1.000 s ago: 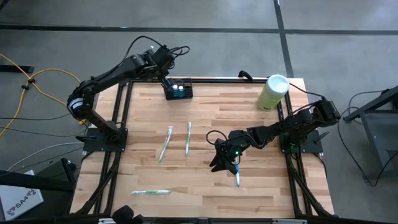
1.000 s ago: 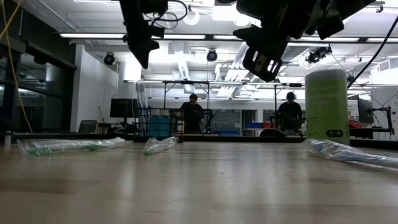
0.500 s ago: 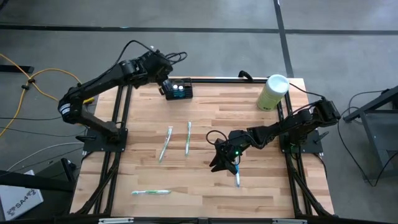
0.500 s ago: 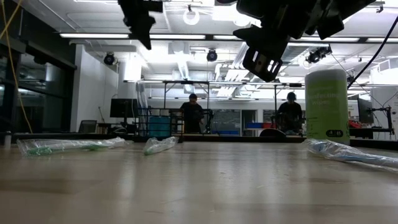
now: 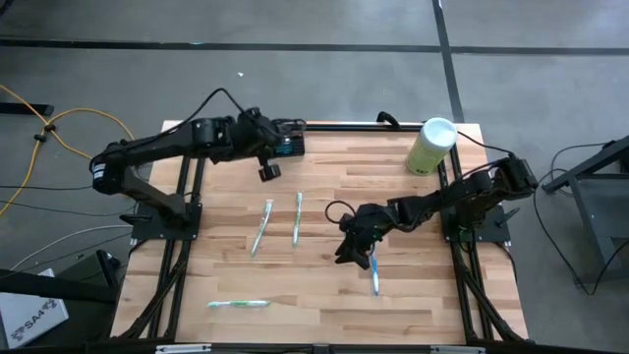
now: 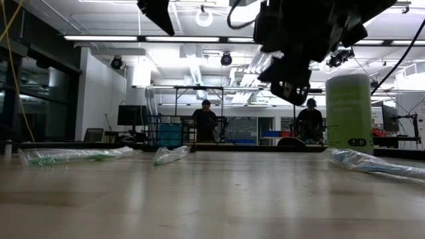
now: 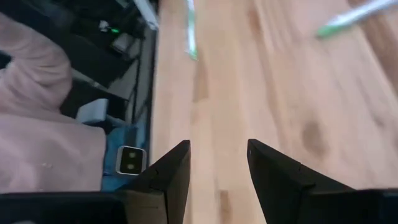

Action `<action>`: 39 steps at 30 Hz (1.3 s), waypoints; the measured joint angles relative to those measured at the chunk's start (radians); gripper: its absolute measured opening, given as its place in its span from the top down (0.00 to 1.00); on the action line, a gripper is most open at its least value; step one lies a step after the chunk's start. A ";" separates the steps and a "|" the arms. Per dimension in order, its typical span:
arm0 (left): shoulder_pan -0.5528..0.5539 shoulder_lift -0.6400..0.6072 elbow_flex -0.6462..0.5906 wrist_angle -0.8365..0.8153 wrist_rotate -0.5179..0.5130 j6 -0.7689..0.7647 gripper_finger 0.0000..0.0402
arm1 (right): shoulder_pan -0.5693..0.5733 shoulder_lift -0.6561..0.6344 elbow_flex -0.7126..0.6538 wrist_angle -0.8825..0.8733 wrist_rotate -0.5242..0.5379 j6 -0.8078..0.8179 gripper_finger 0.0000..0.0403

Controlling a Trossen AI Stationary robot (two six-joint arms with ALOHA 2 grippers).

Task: Pick & Place toothbrushing station
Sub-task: Put the blue toothbrush into the wire organizer

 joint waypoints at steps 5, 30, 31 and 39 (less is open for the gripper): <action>-0.045 0.000 0.000 0.000 0.139 -0.001 0.88 | -0.018 0.000 0.000 -0.006 -0.008 0.000 0.63; -0.347 -0.111 -0.053 0.056 0.322 -0.048 0.91 | -0.031 0.000 0.000 -0.034 -0.026 -0.035 0.63; -0.361 -0.122 -0.076 0.067 0.321 -0.055 0.91 | -0.031 0.000 0.000 -0.034 -0.026 -0.035 0.63; -0.452 -0.237 -0.352 0.267 0.201 -0.140 0.91 | -0.033 -0.001 0.000 -0.035 0.007 -0.035 0.64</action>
